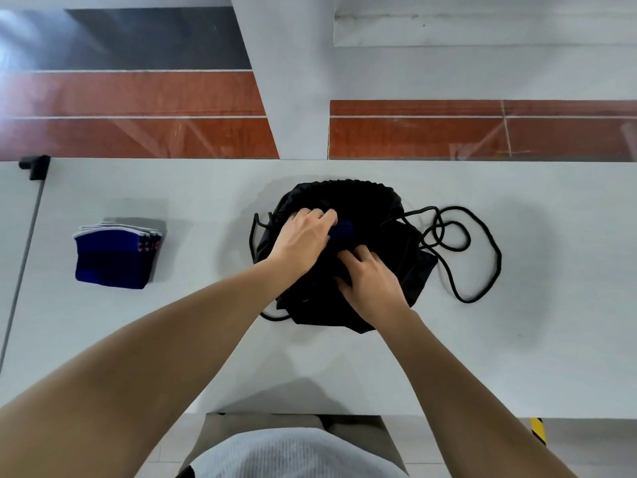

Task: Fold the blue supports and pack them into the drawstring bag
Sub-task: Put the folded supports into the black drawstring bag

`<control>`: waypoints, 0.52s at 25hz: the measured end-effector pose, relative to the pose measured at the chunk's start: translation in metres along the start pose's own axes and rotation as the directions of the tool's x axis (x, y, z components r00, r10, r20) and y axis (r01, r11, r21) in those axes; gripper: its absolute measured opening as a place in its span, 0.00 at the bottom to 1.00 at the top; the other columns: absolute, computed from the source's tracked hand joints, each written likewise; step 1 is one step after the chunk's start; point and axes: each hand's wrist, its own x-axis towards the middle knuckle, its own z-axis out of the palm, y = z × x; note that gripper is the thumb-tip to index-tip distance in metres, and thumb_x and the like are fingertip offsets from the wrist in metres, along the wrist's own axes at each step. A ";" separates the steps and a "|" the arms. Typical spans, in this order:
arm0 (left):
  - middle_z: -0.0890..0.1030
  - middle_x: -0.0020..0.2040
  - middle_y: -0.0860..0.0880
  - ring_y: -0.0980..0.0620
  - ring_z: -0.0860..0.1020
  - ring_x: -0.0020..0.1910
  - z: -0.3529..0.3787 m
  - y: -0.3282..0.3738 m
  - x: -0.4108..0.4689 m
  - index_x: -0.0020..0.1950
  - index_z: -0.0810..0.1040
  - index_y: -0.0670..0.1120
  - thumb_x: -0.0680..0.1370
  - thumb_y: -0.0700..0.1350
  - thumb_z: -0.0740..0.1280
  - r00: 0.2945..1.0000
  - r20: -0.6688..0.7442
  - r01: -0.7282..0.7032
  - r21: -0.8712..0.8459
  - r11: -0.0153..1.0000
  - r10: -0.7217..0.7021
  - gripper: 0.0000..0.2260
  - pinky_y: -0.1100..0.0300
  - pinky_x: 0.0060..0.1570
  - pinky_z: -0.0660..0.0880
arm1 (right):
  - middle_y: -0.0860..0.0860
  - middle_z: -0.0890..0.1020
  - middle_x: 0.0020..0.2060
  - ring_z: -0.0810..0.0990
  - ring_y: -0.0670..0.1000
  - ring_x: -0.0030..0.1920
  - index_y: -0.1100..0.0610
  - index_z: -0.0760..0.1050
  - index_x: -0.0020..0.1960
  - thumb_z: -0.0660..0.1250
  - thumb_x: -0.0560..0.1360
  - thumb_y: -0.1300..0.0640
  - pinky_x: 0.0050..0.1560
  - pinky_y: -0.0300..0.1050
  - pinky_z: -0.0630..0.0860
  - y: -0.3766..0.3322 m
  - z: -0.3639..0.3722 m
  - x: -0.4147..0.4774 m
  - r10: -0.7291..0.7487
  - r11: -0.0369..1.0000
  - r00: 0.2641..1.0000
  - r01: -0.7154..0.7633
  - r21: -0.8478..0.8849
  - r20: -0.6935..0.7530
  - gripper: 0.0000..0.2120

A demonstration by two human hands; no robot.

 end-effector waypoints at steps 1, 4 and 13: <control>0.80 0.57 0.45 0.42 0.76 0.58 -0.001 -0.001 -0.007 0.63 0.74 0.45 0.79 0.41 0.66 1.000 0.001 -0.026 0.018 1.000 0.026 0.13 0.48 0.58 0.72 | 0.53 0.77 0.56 0.76 0.57 0.54 0.53 0.74 0.63 0.66 0.78 0.51 0.44 0.54 0.79 0.000 -0.002 -0.002 0.009 1.000 0.999 -0.008 0.027 -0.037 0.15; 0.78 0.64 0.44 0.42 0.74 0.65 -0.002 -0.001 -0.034 0.66 0.77 0.44 0.79 0.42 0.65 0.999 -0.048 -0.005 0.033 0.999 0.007 0.16 0.48 0.64 0.71 | 0.51 0.79 0.57 0.77 0.56 0.54 0.55 0.76 0.63 0.64 0.79 0.55 0.49 0.53 0.79 -0.003 -0.005 -0.009 0.007 0.998 0.984 0.004 0.064 -0.180 0.14; 0.78 0.60 0.49 0.45 0.73 0.64 -0.047 -0.025 -0.112 0.61 0.79 0.48 0.76 0.43 0.67 0.966 -0.254 0.058 0.020 0.998 -0.051 0.14 0.50 0.64 0.66 | 0.50 0.76 0.63 0.75 0.54 0.61 0.54 0.74 0.67 0.64 0.78 0.58 0.62 0.50 0.73 -0.065 -0.019 -0.008 -0.018 0.999 0.954 0.031 0.041 -0.300 0.18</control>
